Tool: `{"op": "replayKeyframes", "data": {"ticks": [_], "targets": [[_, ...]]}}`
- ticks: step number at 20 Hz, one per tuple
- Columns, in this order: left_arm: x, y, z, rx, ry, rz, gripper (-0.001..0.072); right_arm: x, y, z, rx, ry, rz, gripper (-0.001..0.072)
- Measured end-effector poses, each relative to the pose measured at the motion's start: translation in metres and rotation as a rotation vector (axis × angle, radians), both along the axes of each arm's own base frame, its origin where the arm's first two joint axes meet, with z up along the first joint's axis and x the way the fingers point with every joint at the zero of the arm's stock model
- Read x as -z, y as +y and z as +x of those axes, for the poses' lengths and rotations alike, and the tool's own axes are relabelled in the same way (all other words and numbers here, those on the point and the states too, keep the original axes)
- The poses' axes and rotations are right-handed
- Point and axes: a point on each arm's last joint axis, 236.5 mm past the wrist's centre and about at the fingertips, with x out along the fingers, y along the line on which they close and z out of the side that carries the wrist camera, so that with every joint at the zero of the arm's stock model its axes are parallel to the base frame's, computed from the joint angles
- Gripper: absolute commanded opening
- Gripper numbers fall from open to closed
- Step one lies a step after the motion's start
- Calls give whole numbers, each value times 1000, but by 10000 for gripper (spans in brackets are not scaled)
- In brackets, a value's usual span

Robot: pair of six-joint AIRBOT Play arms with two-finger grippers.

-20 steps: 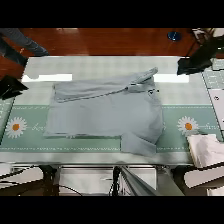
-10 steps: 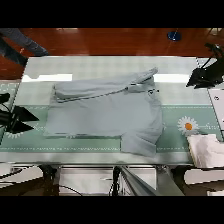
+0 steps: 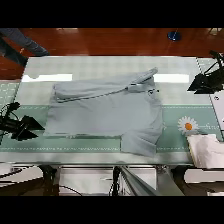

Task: Fold the shirts.

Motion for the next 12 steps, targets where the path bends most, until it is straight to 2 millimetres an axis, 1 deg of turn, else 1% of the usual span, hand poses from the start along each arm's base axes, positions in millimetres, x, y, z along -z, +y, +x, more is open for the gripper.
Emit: {"op": "replayKeyframes", "data": {"ticks": [2,4,5,6,7,8,9,11,12], "targets": [[5,-2,0,36,1,13,720,1,0,0,1,0,1,447],[11,-10,3,82,0,16,720,0,0,-1,1,0,3,438],[14,-13,7,94,-7,20,641,0,0,-1,0,1,3,438],[16,-20,11,110,-12,10,502,-1,0,-1,-1,0,3,438],[19,-27,16,118,-21,3,409,-3,1,-2,-3,-3,2,438],[21,-35,20,131,-25,-9,287,-5,0,-3,-4,-5,0,438],[24,-41,23,142,-27,-16,189,-8,0,-3,-5,-13,-4,438],[28,-51,25,162,-20,-35,24,-15,-1,-4,-3,-29,-14,438],[30,-55,26,168,-19,-41,25,-19,-3,-4,0,-38,-20,438]]}}
